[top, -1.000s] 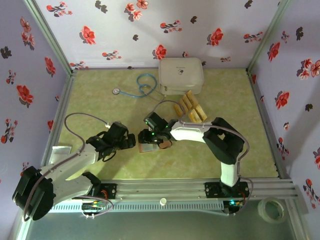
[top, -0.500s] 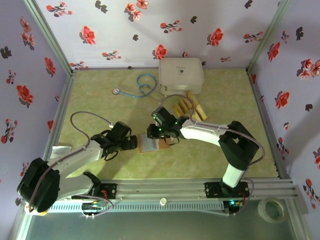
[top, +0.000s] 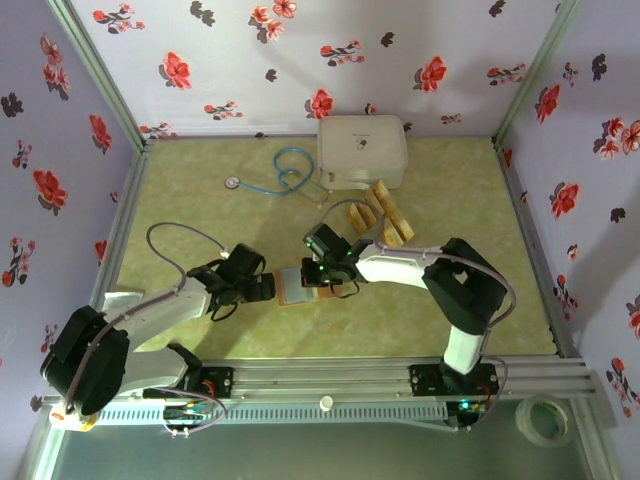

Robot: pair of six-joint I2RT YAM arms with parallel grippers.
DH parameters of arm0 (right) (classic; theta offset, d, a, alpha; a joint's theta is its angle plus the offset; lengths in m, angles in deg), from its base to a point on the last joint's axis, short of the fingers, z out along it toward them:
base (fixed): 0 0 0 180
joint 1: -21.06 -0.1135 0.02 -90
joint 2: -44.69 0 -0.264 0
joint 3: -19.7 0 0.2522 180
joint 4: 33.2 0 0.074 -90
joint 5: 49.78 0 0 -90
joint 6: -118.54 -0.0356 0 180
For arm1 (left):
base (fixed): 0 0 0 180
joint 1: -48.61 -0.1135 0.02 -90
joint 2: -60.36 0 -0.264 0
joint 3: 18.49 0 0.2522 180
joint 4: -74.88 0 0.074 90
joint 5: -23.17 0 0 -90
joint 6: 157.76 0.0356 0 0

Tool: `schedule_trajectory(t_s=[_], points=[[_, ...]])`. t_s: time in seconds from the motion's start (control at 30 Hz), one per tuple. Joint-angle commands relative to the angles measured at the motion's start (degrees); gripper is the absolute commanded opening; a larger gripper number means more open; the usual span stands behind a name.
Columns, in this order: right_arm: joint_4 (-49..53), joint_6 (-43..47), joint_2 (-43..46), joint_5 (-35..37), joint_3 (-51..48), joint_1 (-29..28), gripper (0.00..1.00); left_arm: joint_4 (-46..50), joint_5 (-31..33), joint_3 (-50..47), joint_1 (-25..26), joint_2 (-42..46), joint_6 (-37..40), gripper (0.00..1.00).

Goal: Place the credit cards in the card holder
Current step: Flip over the card slot in the card holder.

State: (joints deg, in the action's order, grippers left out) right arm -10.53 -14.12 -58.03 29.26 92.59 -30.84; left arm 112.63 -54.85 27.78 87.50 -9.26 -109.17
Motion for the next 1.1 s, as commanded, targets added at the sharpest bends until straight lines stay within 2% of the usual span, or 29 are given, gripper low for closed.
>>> schedule_trajectory(t_s=[0.0,0.47,0.67,0.77,1.07], points=[[-1.5,-0.9,-1.8,-1.1,0.0,-0.1,0.0,-0.9,0.2,1.7,0.3,-0.8,0.9,1.0],[-2.6,-1.7,-4.6,-2.6,0.6,-0.5,0.0,-2.0,0.0,2.0,0.7,-2.5,1.1,1.0],[0.0,-0.5,-2.1,-2.2,1.8,-0.4,0.01,-2.1,0.0,1.9,0.9,-2.8,1.2,1.0],[3.4,1.2,1.1,-1.5,3.6,0.1,0.07,-2.1,-0.1,1.9,0.9,-2.6,1.3,1.0],[19.2,10.3,10.5,4.0,9.7,5.5,0.38,-2.3,-0.4,1.6,0.8,-1.8,1.7,1.0]])
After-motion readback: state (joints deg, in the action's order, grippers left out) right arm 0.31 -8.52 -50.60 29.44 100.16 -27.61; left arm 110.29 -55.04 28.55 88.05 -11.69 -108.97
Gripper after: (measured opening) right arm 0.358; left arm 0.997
